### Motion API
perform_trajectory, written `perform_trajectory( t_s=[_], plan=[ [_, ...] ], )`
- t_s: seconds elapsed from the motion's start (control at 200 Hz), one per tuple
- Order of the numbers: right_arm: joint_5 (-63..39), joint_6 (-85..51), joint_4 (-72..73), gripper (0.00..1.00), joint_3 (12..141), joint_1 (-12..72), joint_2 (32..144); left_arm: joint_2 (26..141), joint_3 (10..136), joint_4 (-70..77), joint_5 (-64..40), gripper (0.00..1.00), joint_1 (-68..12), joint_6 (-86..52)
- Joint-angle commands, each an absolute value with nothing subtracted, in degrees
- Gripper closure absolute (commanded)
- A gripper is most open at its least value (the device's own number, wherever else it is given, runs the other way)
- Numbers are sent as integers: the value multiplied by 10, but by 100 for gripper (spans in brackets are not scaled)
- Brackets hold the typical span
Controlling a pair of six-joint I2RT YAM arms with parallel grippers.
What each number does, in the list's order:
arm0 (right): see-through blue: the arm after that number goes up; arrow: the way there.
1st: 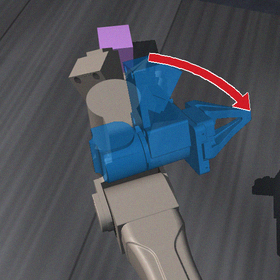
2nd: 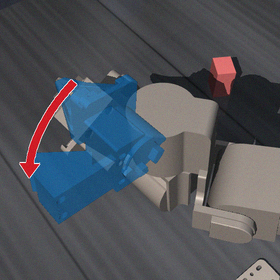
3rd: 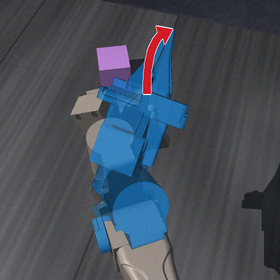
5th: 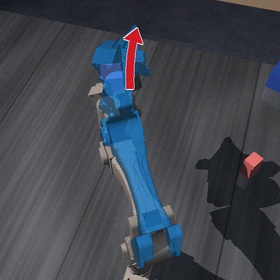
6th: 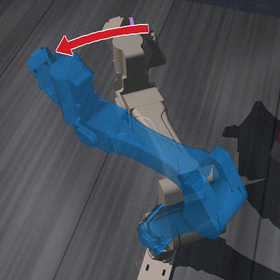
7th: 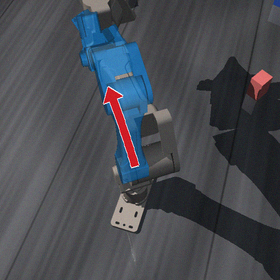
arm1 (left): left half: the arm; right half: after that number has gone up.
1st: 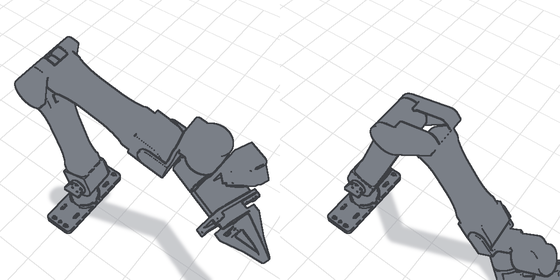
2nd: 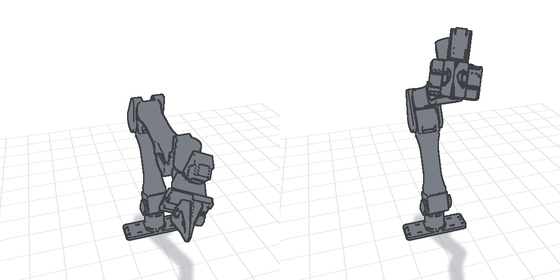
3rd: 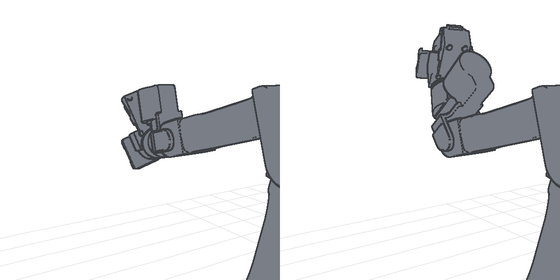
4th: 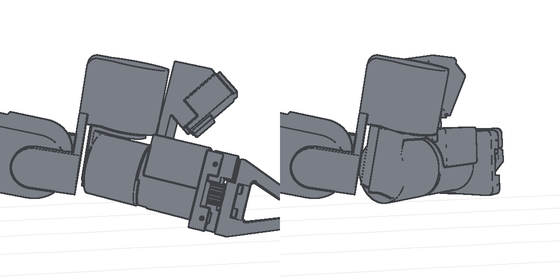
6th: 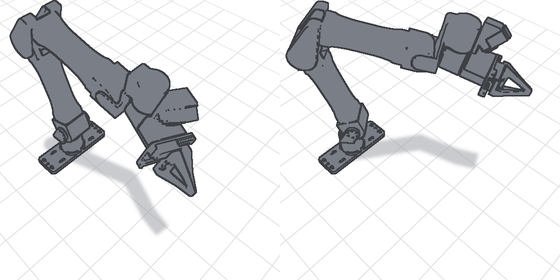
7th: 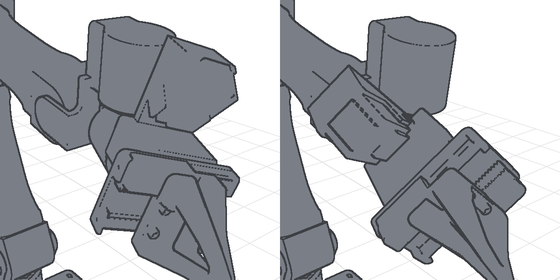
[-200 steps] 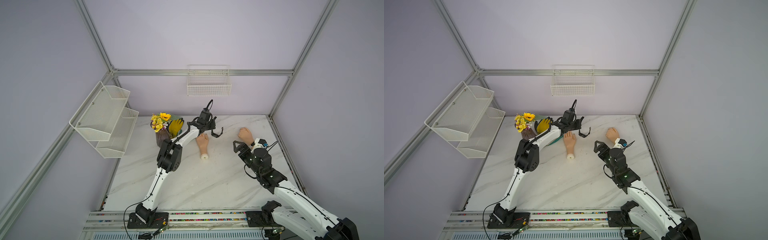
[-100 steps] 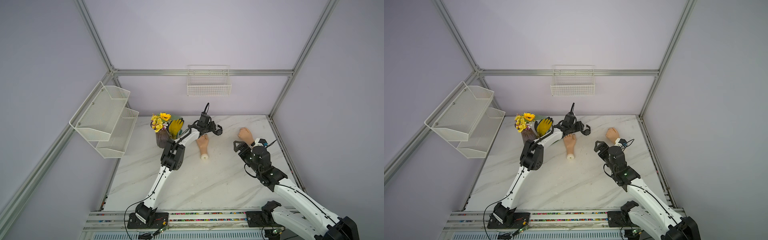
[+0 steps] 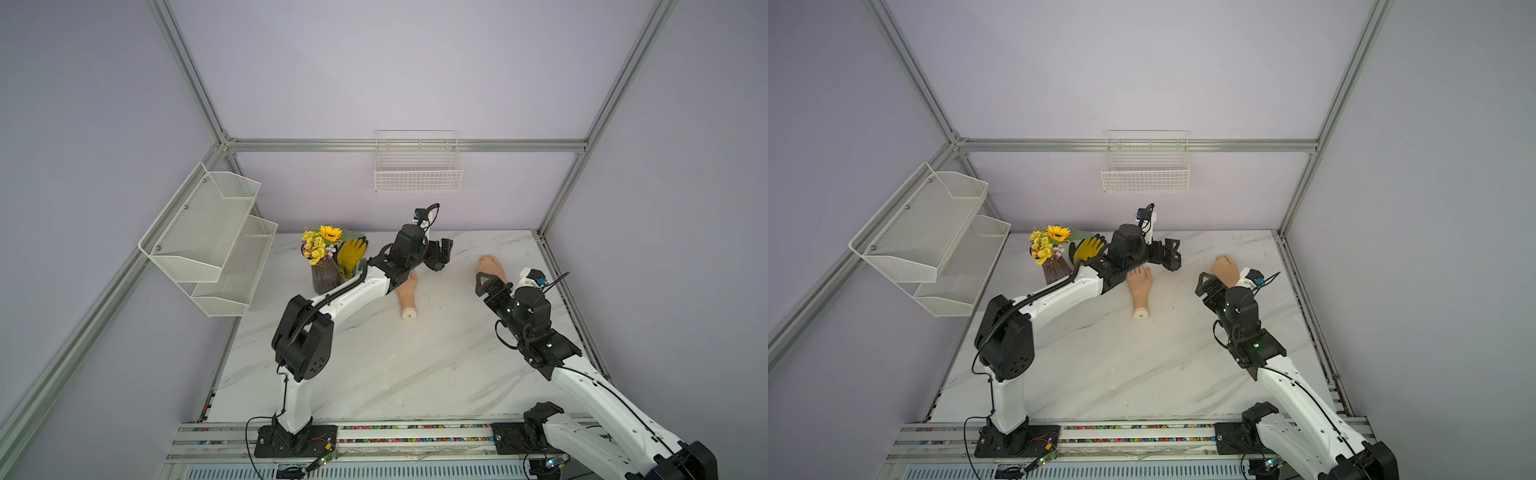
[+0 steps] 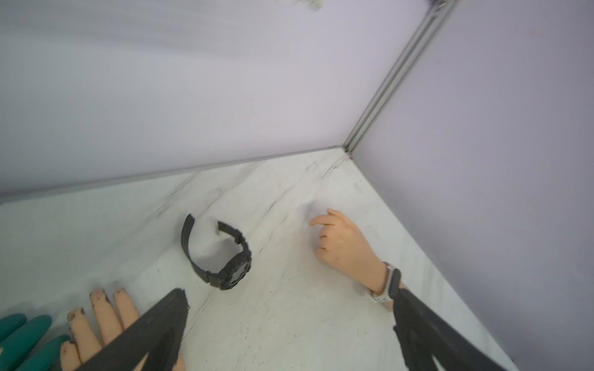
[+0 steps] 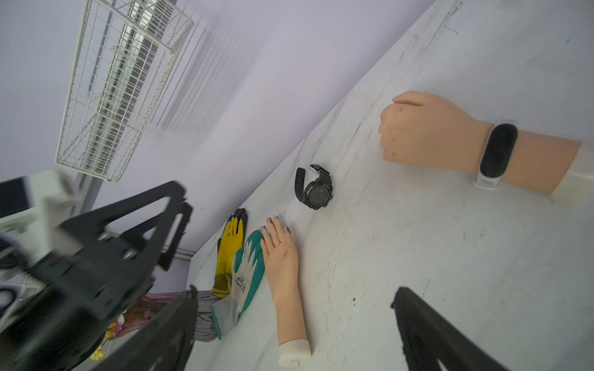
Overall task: Take off the watch
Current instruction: Place the watch at the center of the board, then adjust the hand at the center of the board.
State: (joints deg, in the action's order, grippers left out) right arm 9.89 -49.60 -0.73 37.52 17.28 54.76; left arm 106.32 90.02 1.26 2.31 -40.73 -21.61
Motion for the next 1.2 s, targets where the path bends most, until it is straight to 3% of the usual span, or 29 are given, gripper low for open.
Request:
perform_trajectory(
  t_s=[0.0, 0.09, 0.255, 0.36, 0.495, 0.705, 0.85, 1.195],
  plan=[
    [45, -408, 29, 3, 412, 114, 595, 980, 786, 92, 19, 0, -437, -129],
    [-17, -357, 57, 3, 434, 53, 643, 922, 686, 138, 14, 0, -469, -74],
    [-128, -308, 79, 3, 490, -46, 763, 884, 552, 240, 111, 0, -548, 65],
    [-164, -303, 94, 3, 516, -91, 835, 877, 495, 292, 163, 0, -574, 64],
    [-195, -298, 112, 3, 537, -127, 918, 843, 408, 337, 118, 0, -574, 39],
    [-214, -249, 85, 3, 581, -130, 1022, 844, 344, 385, 125, 0, -569, 39],
    [-321, -272, 118, 8, 553, -114, 1053, 861, 336, 409, 117, 0, -555, 41],
    [-288, -327, 143, 10, 486, -53, 1052, 840, 313, 416, 128, 0, -548, 23]
  ],
)
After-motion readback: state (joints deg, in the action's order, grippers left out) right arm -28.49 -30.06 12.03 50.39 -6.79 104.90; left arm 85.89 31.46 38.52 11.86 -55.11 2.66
